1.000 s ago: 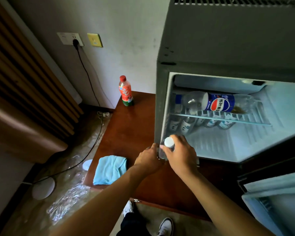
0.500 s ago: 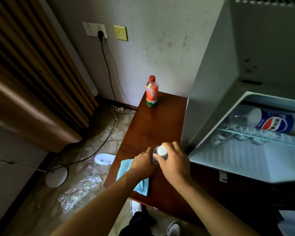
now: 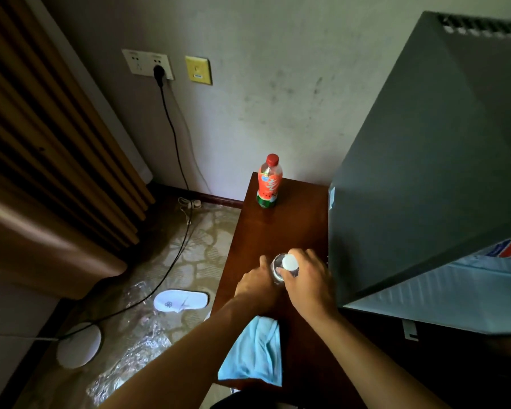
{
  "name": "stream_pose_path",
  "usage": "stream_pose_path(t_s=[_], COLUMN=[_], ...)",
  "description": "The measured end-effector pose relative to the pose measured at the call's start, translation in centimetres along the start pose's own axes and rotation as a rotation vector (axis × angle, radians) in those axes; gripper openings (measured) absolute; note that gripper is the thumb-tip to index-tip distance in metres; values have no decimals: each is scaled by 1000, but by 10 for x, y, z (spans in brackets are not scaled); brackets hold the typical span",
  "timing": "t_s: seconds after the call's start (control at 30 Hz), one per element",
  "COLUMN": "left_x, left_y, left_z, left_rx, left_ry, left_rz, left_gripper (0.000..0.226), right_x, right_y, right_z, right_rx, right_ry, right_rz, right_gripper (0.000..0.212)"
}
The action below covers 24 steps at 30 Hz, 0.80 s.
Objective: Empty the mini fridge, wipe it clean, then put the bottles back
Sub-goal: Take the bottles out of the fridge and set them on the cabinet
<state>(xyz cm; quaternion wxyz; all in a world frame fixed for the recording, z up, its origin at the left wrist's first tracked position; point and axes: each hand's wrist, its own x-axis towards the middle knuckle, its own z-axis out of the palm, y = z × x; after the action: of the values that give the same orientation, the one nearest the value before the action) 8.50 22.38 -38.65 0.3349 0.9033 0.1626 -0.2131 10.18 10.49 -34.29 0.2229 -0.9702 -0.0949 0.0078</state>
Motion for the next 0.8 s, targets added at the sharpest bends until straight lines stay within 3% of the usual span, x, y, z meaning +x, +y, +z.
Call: stream_pose_path(t_s=[0.23,0.4,0.8], left_x=[30,50,114], left_y=[1,15,54], left_z=[-17,-25,-54], left_rx=[70,74,-180], left_ry=[-91,-148,-220], left_rz=[-6,-33,-111], left_gripper=[45,30,36], right_x=[34,65,158], right_y=[-10,-14,-14], right_z=[6,5,-1], right_rx=[-5,-15,92], right_ry=[-30,-41,-27], right_rz=[87,133,311], right_gripper=[40,39,33])
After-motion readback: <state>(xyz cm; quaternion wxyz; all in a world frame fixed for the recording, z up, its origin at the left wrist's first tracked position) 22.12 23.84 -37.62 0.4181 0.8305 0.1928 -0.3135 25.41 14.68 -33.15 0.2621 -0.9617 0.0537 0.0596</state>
